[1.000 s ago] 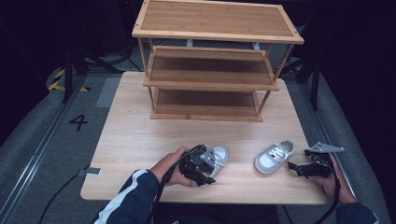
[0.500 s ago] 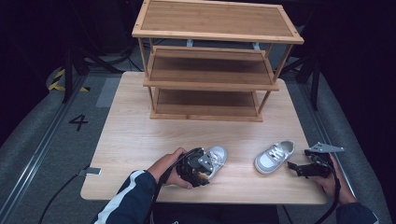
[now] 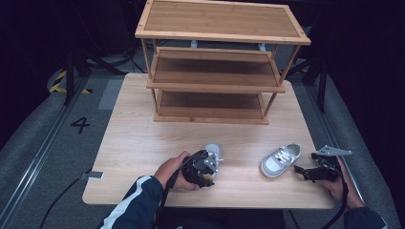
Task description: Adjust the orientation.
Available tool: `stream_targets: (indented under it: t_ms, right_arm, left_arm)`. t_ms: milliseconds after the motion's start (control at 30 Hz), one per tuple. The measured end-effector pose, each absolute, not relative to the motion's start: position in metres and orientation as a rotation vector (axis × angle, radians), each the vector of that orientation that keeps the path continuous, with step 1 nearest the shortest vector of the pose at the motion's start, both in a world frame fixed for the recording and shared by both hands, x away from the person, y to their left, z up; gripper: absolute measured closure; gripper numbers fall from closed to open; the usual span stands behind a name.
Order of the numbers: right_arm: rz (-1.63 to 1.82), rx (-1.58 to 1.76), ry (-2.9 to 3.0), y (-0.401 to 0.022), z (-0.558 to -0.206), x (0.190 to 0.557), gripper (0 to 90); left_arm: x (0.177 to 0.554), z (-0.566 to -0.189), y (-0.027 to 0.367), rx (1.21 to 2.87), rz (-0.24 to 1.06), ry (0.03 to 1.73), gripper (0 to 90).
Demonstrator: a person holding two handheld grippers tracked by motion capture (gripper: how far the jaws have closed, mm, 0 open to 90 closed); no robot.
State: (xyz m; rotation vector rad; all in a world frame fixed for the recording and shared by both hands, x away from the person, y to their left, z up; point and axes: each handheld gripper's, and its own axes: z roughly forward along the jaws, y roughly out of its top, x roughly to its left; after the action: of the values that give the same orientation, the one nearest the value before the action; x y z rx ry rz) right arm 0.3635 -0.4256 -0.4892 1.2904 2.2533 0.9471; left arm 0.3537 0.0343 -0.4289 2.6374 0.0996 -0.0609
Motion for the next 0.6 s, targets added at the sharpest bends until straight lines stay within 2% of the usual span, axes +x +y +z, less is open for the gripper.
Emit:
stream_targets:
  t_ms: [133, 233, 600]
  right_arm:
    - [0.948, 1.289, 2.254, -0.4257, -0.4892, 0.3636, 0.5]
    - [0.948, 1.289, 2.254, -0.4257, -0.4892, 0.3636, 0.5]
    - [0.948, 1.285, 2.257, -0.4257, -0.4891, 0.3644, 0.5]
  left_arm:
    - [0.3513, -0.4277, 0.0335, 2.670, -0.036, 0.050, 66.8]
    - [0.3515, -0.4291, 0.0335, 2.685, -0.059, 0.048, 60.0]
    - [0.3581, -0.4352, 0.0308, 2.667, -0.101, 0.069, 66.8]
